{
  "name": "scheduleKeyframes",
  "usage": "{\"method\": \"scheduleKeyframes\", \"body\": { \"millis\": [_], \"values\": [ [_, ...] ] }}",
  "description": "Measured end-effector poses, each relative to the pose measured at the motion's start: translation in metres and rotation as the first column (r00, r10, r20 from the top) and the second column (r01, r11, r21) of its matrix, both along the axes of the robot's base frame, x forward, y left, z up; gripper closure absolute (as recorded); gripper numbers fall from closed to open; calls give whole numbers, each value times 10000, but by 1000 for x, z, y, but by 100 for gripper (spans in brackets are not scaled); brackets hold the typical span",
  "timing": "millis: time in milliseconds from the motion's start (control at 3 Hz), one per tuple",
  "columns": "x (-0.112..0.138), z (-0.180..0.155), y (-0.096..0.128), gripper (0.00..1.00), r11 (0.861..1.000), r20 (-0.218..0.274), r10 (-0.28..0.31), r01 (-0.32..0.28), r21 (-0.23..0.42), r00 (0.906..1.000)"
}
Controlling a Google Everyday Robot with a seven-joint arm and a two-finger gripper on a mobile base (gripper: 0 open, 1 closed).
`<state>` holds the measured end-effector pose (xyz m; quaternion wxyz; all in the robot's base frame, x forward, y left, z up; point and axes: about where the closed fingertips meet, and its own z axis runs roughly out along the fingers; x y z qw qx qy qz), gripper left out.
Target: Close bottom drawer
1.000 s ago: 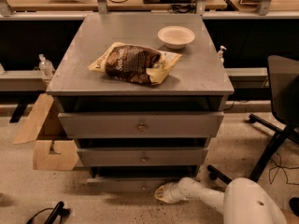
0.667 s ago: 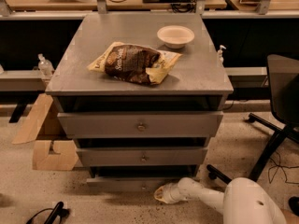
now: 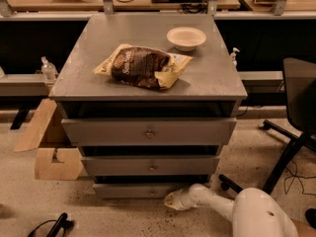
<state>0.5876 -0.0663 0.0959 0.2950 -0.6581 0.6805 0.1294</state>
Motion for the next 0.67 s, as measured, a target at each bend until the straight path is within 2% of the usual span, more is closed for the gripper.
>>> {"method": "scheduleKeyframes", "body": {
  "millis": [333,667],
  "values": [
    [28,-2,-7,100,9999,154,-84,85,-105,9998],
    [24,-2,-5,100,9999,154,-84,85,-105,9998]
  ]
}}
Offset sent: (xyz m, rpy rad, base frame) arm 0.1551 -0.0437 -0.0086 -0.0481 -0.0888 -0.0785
